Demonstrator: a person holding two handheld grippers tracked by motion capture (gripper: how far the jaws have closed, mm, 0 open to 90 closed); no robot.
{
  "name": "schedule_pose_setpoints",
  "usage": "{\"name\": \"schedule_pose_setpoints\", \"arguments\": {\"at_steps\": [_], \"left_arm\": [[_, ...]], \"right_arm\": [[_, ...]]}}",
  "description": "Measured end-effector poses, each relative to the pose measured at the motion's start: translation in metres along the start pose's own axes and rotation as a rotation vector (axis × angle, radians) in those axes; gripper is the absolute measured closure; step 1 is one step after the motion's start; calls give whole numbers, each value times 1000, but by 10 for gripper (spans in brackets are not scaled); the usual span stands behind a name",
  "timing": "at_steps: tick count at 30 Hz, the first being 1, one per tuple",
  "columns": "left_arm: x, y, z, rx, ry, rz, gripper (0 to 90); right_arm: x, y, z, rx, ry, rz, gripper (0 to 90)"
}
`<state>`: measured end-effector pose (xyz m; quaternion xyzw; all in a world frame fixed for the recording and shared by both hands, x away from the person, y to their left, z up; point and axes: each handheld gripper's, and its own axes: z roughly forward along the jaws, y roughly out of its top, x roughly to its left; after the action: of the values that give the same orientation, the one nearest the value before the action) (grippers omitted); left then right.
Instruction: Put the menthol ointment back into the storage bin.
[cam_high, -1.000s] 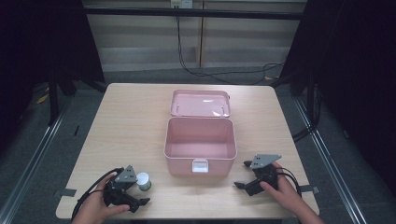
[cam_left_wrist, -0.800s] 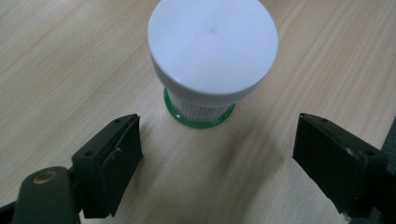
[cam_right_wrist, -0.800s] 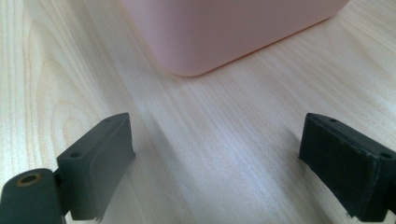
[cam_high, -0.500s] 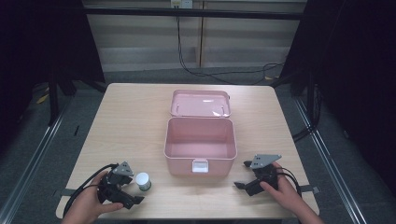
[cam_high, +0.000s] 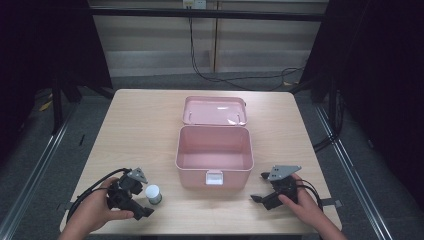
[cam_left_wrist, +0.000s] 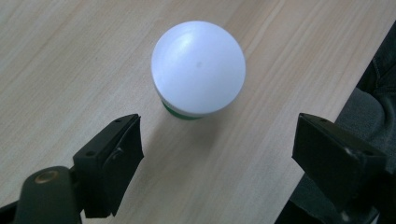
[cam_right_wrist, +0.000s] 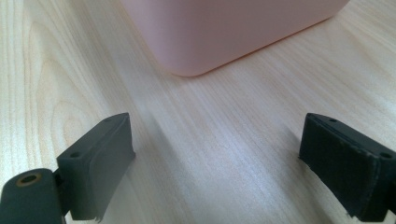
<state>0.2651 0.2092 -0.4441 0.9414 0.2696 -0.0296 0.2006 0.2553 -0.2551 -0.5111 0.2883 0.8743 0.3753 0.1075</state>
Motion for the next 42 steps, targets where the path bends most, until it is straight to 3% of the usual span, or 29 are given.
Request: {"name": "schedule_pose_setpoints", "arguments": {"at_steps": [6,8,10,14,25,30,42], "left_arm": [[-2,10,1,40,3,27,172],[-2,16,0,62,4,54,182],[-3,17,0,64,-2,40,185],[-4,23,0,97,6,69,204],[-4,35,1,129,18,82,228],[-2,41,4,160,24,89,277],[1,50,8,174,30,76,369]], "right_arm": [[0,0,0,0,0,0,94],[0,0,0,0,0,0,94],[0,0,0,0,0,0,94],[0,0,0,0,0,0,94],[0,0,0,0,0,0,94],[0,0,0,0,0,0,94],[0,0,0,0,0,0,94]]}}
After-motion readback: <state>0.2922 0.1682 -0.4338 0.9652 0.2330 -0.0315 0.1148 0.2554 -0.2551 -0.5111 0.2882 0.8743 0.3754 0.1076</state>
